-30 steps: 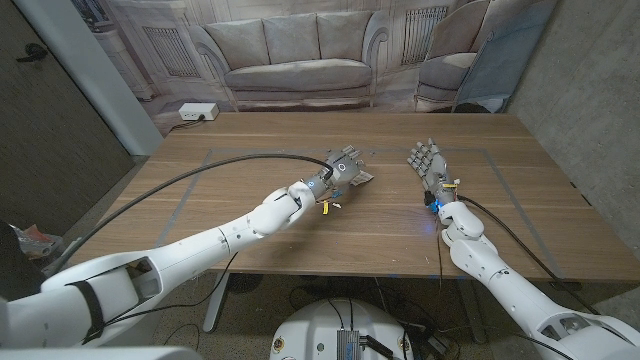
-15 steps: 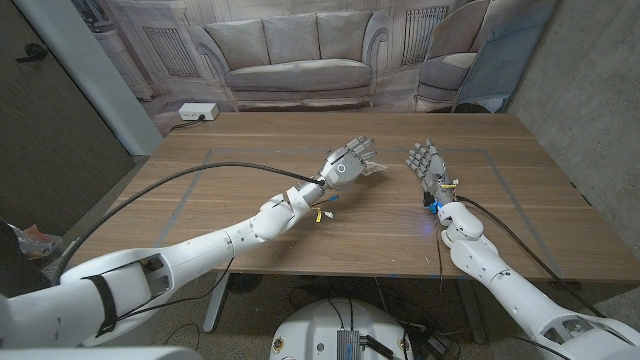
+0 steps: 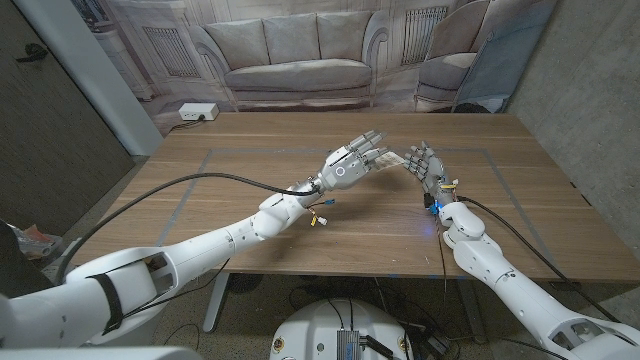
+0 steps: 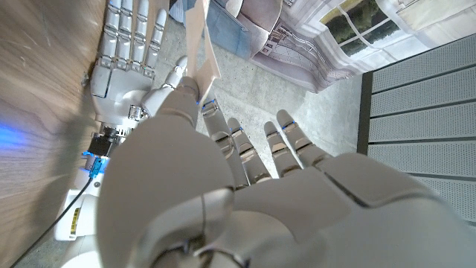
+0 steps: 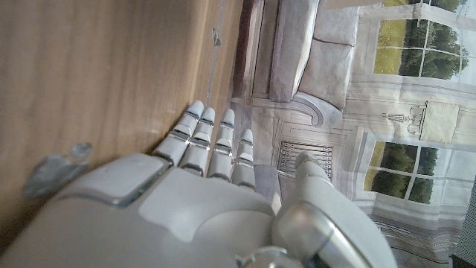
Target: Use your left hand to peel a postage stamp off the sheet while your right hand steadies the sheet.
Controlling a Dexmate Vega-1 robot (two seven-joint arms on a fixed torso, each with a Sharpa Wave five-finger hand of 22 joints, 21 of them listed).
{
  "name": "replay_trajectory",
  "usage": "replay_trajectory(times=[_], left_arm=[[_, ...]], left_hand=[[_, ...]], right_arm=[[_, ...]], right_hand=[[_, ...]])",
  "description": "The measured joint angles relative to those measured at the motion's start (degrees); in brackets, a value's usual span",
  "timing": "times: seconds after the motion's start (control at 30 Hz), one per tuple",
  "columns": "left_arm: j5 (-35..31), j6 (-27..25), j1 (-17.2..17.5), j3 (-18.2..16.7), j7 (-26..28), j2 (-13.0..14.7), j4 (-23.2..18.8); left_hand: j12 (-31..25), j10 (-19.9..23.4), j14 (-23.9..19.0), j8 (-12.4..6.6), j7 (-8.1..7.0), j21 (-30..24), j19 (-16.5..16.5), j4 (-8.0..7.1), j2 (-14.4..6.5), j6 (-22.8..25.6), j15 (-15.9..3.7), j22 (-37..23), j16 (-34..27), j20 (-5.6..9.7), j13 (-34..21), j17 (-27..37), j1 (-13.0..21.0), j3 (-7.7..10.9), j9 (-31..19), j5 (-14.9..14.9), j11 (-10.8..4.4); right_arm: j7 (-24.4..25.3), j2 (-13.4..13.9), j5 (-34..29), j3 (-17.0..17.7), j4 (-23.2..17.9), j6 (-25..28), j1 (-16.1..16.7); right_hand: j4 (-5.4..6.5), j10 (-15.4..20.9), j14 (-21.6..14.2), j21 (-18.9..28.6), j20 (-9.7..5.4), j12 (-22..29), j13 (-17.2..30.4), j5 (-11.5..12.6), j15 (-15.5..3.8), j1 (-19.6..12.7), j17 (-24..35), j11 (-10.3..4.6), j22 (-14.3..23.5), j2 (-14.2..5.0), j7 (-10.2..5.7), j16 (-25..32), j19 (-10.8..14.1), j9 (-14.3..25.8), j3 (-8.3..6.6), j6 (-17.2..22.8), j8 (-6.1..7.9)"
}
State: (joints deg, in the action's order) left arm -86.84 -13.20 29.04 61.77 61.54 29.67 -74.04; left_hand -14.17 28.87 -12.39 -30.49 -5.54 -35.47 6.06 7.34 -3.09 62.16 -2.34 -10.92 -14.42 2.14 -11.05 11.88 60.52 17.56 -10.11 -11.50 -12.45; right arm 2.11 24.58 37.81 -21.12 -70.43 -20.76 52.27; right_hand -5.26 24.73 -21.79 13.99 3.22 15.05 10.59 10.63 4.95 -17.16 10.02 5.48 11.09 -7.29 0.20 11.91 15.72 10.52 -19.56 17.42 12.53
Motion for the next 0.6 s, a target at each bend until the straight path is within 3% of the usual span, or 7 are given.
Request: replay_trajectory(times=[0.2,0.33,0.6], left_arm=[[-0.41,0.57,0.6,-0.85,1.19,-0.25,-0.23],[-0.69,1.17,1.57,-2.3,1.76,-0.68,-0.63],[-1.37,0.45,2.17,-3.22,2.22,-1.14,-0.93]], left_hand=[[0.0,0.08,-0.63,0.32,-0.09,0.0,0.6,0.0,0.03,0.1,-0.01,0.0,0.23,-0.01,0.0,0.0,0.03,0.0,0.04,0.0,0.06],[0.22,0.3,-0.63,0.32,-0.1,0.0,0.59,0.0,0.38,0.1,-0.01,0.0,0.23,-0.01,0.0,-0.01,0.38,0.0,0.1,0.01,0.28],[0.22,0.58,-0.93,0.69,-0.1,-0.45,0.59,0.0,0.38,0.1,0.29,-0.01,0.45,-0.01,0.0,-0.01,0.38,0.0,0.12,0.02,-0.02]], right_arm=[[0.76,-0.51,-1.01,-0.26,0.67,-1.1,0.01],[2.75,-1.13,-2.83,-0.54,1.22,-2.67,0.05],[6.84,-2.21,-6.46,-1.05,1.6,-4.94,0.18]], right_hand=[[-2.42,1.76,-1.62,0.46,-0.46,0.22,0.0,0.0,-0.63,-4.28,-0.02,-0.9,0.25,-1.07,-0.17,-0.28,0.95,0.0,-2.42,2.7,0.46],[-4.39,4.24,-4.57,1.3,-0.86,0.65,0.0,0.38,-2.22,-8.74,-0.03,-1.57,0.45,-1.86,-0.26,-0.29,2.6,0.0,-4.78,5.41,0.85],[-5.62,9.01,-9.33,2.83,-1.3,1.17,0.23,1.34,-5.45,-18.9,0.01,-4.13,0.98,-2.1,-1.13,-0.28,4.44,0.0,-11.12,9.72,0.85]])
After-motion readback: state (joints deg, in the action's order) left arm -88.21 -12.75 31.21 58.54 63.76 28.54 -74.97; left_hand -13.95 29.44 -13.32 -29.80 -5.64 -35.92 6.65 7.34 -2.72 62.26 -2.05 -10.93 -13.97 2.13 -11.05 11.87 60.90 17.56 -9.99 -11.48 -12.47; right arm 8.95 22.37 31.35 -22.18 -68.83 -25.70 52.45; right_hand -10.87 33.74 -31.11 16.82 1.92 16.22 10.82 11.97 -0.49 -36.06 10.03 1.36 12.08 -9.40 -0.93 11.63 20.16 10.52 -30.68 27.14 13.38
